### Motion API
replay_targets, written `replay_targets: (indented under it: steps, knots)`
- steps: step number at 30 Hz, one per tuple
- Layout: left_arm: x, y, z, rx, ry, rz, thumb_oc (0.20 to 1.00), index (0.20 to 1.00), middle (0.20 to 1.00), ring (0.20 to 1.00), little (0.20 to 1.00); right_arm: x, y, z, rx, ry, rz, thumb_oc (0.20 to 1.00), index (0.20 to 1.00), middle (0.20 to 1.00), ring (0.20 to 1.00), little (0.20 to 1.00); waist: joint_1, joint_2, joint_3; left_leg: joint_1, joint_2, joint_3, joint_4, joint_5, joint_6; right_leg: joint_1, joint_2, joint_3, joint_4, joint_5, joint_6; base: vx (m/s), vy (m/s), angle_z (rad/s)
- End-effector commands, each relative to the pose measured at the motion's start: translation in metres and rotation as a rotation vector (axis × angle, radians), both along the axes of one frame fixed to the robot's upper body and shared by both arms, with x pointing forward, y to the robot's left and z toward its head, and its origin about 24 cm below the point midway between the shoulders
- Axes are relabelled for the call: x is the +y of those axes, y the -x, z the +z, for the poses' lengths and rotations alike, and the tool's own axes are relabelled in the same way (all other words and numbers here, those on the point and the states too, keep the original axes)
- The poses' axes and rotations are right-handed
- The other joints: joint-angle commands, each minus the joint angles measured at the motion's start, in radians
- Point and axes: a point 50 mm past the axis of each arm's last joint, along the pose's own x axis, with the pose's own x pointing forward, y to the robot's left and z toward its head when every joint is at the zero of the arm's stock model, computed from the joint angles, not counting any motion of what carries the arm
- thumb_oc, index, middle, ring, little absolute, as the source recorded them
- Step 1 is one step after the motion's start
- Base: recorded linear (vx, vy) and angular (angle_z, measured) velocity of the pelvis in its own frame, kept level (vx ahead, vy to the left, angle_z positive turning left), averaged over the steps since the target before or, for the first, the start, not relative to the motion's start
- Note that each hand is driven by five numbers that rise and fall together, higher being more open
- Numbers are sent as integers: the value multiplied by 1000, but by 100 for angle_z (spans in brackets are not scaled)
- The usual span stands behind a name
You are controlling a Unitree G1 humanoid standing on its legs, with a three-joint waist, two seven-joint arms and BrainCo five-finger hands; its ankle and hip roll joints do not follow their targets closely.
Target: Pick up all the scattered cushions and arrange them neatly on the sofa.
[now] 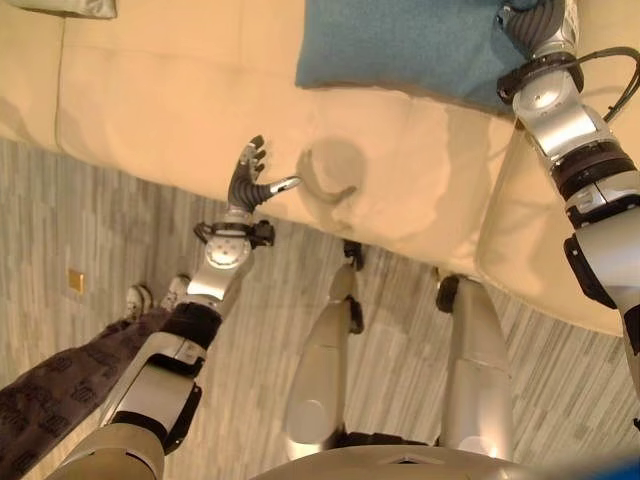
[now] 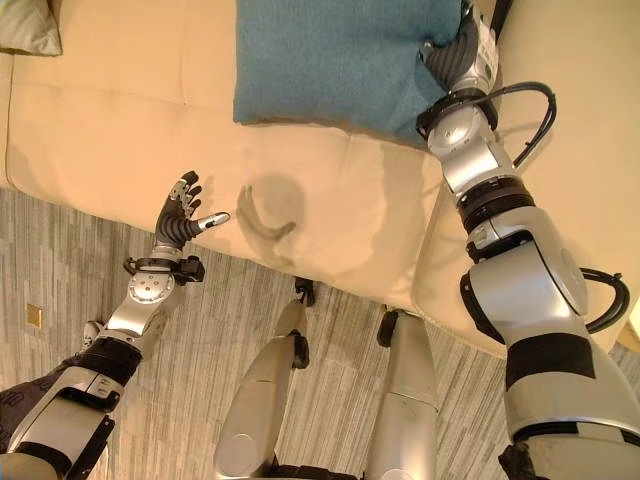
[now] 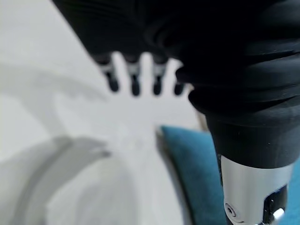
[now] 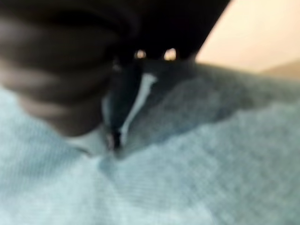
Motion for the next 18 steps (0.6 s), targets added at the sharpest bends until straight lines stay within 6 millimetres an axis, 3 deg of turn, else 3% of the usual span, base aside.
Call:
replay_targets:
  steps: [1,4,9,12,18]
  knots:
    - [16,-10,40,-130,-40,49,1000,1000,1000,1000,1000,44,10,50,-141,78,148,1000,1000,1000,1000,1000,32,-59,40,94,42,6,67,-178,-71,112,22,-18,-257,96,132,0,0,0]
    - [15,-12,41,-126,-39,50,1000,1000,1000,1000,1000,48,8,39,-127,41,163,1000,1000,1000,1000,1000,20,-63,43,105,41,11,70,-184,-69,115,24,-13,-250,94,129,0,0,0]
    - [16,-14,39,-110,-48,55,1000,1000,1000,1000,1000,47,10,40,-146,33,167,1000,1000,1000,1000,1000,6,-78,38,139,41,11,83,-196,-71,160,27,-17,-263,96,126,0,0,0]
    - [14,-14,37,-102,-57,41,1000,1000,1000,1000,1000,37,13,46,-161,65,137,1000,1000,1000,1000,1000,-2,-89,33,173,50,18,78,-192,-79,203,24,-25,-274,95,125,-9,-19,8]
    - [30,-8,34,-81,-88,53,1000,1000,1000,1000,1000,4,17,45,-145,63,89,1000,1000,1000,1000,1000,-5,-118,23,208,58,20,66,-196,-85,245,25,-34,-308,115,127,-16,-4,3]
